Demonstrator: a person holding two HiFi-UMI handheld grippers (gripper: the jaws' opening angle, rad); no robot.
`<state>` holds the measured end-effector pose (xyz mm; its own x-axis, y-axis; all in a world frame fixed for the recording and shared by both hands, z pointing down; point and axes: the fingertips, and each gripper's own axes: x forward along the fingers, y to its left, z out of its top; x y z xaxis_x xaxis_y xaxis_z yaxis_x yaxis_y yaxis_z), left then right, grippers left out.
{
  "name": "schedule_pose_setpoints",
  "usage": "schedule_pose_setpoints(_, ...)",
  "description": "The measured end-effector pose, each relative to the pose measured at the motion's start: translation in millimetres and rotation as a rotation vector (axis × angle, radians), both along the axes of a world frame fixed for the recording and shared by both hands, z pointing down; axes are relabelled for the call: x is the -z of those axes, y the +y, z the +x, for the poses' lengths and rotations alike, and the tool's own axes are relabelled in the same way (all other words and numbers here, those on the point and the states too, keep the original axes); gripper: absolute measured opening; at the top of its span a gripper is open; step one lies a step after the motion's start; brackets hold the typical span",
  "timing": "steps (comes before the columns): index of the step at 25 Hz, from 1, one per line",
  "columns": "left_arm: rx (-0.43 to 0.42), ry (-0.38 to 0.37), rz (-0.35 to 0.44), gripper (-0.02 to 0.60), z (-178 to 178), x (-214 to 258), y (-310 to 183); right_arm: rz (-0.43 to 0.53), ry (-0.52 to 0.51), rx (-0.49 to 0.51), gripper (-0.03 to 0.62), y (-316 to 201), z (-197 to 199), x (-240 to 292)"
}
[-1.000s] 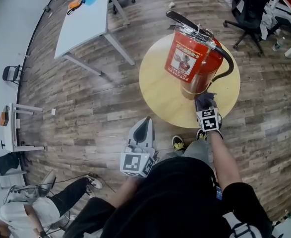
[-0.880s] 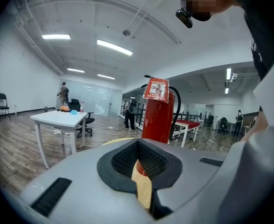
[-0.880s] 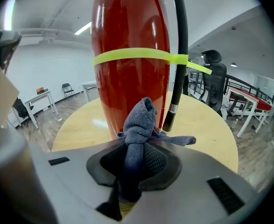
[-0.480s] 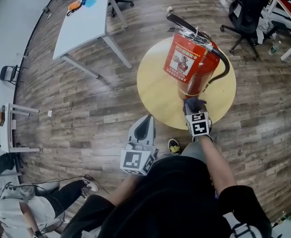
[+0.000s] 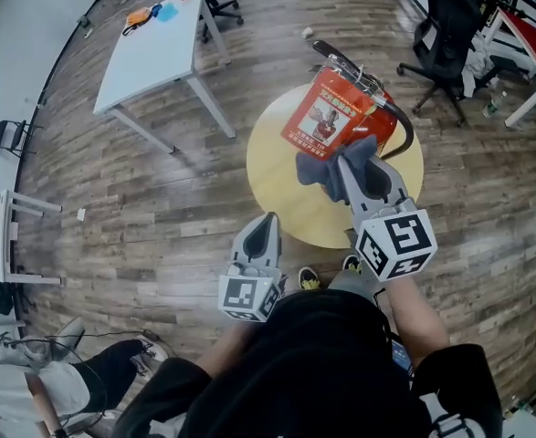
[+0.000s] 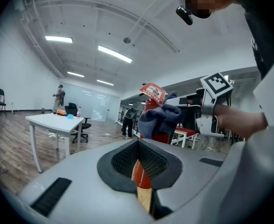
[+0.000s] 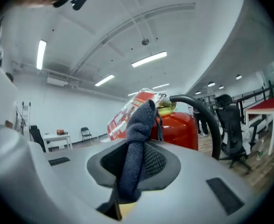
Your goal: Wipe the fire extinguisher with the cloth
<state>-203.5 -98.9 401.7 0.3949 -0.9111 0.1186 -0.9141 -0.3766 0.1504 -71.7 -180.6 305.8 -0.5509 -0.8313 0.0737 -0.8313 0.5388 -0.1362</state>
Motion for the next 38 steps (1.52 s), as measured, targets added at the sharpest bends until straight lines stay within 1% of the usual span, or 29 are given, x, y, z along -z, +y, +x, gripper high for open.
schedule_pose_setpoints(4, -0.005, 0.003, 0.018, 0.015, 5, 6, 0, -0.098, -0.166, 0.041, 0.071, -5, -9, 0)
schedule_pose_setpoints(7, 0.009, 0.003, 0.016, 0.015, 0, 6, 2, -0.217, -0.315, 0.077, 0.069, -11, -23, -15)
schedule_pose_setpoints(10, 0.023, -0.002, 0.005, 0.015, -5, 2, 8, -0.333, -0.403, 0.067, 0.069, -13, -25, -48)
schedule_pose_setpoints(12, 0.035, -0.007, -0.005, 0.015, -11, 0, 10, -0.415, -0.438, 0.052, 0.069, -15, -26, -77)
schedule_pose_setpoints(15, 0.047, -0.015, -0.024, 0.015, -19, -5, 12, -0.533, -0.436, 0.010, 0.069, -19, -26, -131)
schedule_pose_setpoints(20, 0.046, -0.025, -0.052, 0.015, -23, -14, 17, -0.680, -0.322, -0.114, 0.067, -16, -12, -233)
schedule_pose_setpoints(22, 0.044, -0.025, -0.060, 0.015, -23, -17, 20, -0.717, -0.295, -0.163, 0.067, -12, -1, -262)
schedule_pose_setpoints(24, 0.039, -0.021, -0.062, 0.015, -22, -20, 20, -0.732, -0.279, -0.217, 0.067, -8, 14, -284)
schedule_pose_setpoints(26, 0.035, -0.018, -0.063, 0.015, -21, -21, 21, -0.728, -0.273, -0.317, 0.067, -5, 39, -298)
schedule_pose_setpoints(27, 0.034, -0.016, -0.065, 0.015, -22, -22, 21, -0.705, -0.275, -0.376, 0.067, -4, 55, -298)
schedule_pose_setpoints(28, 0.035, -0.013, -0.067, 0.015, -22, -23, 22, -0.658, -0.281, -0.418, 0.067, -4, 70, -291)
schedule_pose_setpoints(29, 0.037, -0.009, -0.070, 0.015, -23, -24, 22, -0.590, -0.284, -0.435, 0.067, -7, 82, -274)
schedule_pose_setpoints(30, 0.038, -0.007, -0.073, 0.015, -24, -26, 21, -0.506, -0.273, -0.430, 0.067, -10, 89, -250)
schedule_pose_setpoints(32, 0.032, -0.003, -0.081, 0.015, -25, -29, 18, -0.311, -0.219, -0.376, 0.067, -17, 93, -183)
schedule_pose_setpoints(34, 0.021, 0.004, -0.077, 0.015, -23, -28, 14, -0.099, -0.181, -0.295, 0.067, -15, 89, -98)
schedule_pose_setpoints(36, 0.008, 0.006, -0.063, 0.015, -20, -23, 10, 0.105, -0.196, -0.188, 0.067, -3, 79, -6)
schedule_pose_setpoints(38, -0.007, 0.007, -0.053, 0.015, -16, -21, 5, 0.287, -0.239, -0.067, 0.067, 15, 66, 81)
